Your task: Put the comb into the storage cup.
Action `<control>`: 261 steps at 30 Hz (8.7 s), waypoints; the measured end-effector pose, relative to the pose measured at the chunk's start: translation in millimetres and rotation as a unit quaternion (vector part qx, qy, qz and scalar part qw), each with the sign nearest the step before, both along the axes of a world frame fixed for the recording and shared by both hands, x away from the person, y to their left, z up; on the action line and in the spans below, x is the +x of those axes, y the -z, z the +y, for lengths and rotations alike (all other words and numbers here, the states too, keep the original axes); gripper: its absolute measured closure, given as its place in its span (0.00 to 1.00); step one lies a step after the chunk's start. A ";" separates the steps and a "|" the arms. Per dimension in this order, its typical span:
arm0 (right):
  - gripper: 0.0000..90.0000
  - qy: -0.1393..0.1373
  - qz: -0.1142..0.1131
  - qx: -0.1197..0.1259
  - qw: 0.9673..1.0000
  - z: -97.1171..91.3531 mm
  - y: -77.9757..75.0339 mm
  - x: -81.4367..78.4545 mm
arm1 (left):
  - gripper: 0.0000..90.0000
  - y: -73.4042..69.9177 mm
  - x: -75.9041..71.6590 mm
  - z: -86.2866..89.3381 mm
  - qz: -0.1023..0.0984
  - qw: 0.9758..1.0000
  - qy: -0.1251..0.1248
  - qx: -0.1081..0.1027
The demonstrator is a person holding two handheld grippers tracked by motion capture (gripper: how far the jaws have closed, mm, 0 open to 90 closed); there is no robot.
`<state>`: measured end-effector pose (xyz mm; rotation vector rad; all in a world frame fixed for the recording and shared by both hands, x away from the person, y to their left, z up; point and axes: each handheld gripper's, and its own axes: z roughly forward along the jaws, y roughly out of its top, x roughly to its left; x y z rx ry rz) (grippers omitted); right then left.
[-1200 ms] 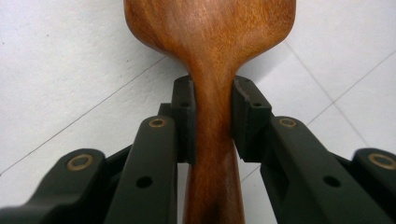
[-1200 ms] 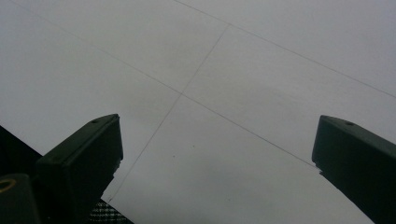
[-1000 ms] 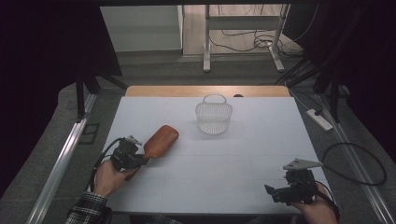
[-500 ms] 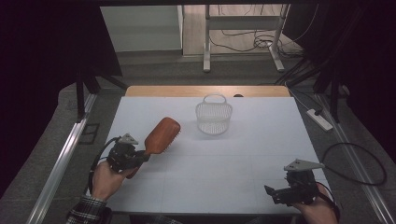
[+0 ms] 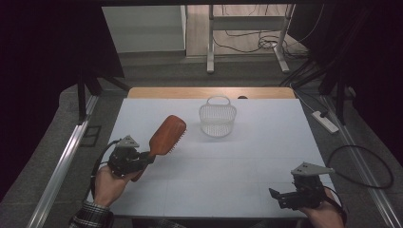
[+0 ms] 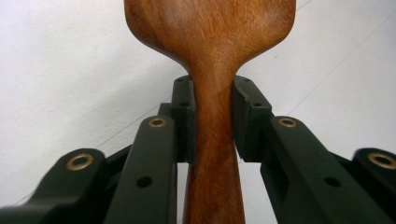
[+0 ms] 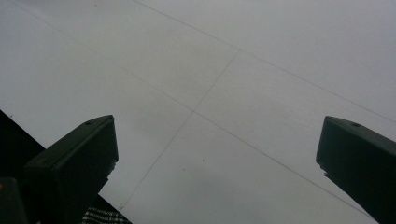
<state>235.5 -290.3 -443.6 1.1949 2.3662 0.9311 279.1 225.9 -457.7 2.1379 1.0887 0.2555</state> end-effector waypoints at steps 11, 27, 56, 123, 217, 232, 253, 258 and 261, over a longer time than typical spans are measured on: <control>0.00 -0.010 -0.021 0.029 0.999 -0.2 -3.5 -0.3 | 0.81 -6.9 -7.1 -12.3 -0.020 1.000 0.013 -0.003; 0.00 -0.049 -0.044 0.085 0.994 8.1 -17.8 9.9 | 0.81 -12.4 -9.5 -22.9 -0.029 0.999 0.035 -0.028; 0.00 -0.085 -0.017 0.147 0.985 49.0 -34.9 47.3 | 0.81 -18.4 -5.0 -42.0 -0.043 0.997 0.056 -0.043; 0.00 -0.090 0.069 0.206 0.972 148.9 -53.6 116.2 | 0.81 -21.6 6.8 -83.9 -0.061 0.993 0.085 -0.061; 0.63 -0.112 0.111 0.284 0.946 158.2 -51.0 137.6 | 0.12 4.2 14.7 -74.2 0.009 0.995 0.086 -0.051; 0.63 -0.086 0.102 0.292 0.947 147.3 -54.4 141.9 | 0.00 0.7 -0.1 -37.4 -0.017 0.996 0.059 -0.062; 0.63 -0.065 0.087 0.306 0.946 136.3 -64.0 146.7 | 0.00 4.7 -31.6 9.2 -0.032 0.997 0.015 -0.065; 0.63 -0.063 0.086 0.309 0.945 135.3 -65.5 148.4 | 0.00 7.2 -39.2 16.2 -0.032 0.998 0.002 -0.047; 0.63 -0.061 0.084 0.310 0.945 134.7 -65.9 148.9 | 0.00 8.4 -42.8 18.4 -0.032 0.999 -0.002 -0.038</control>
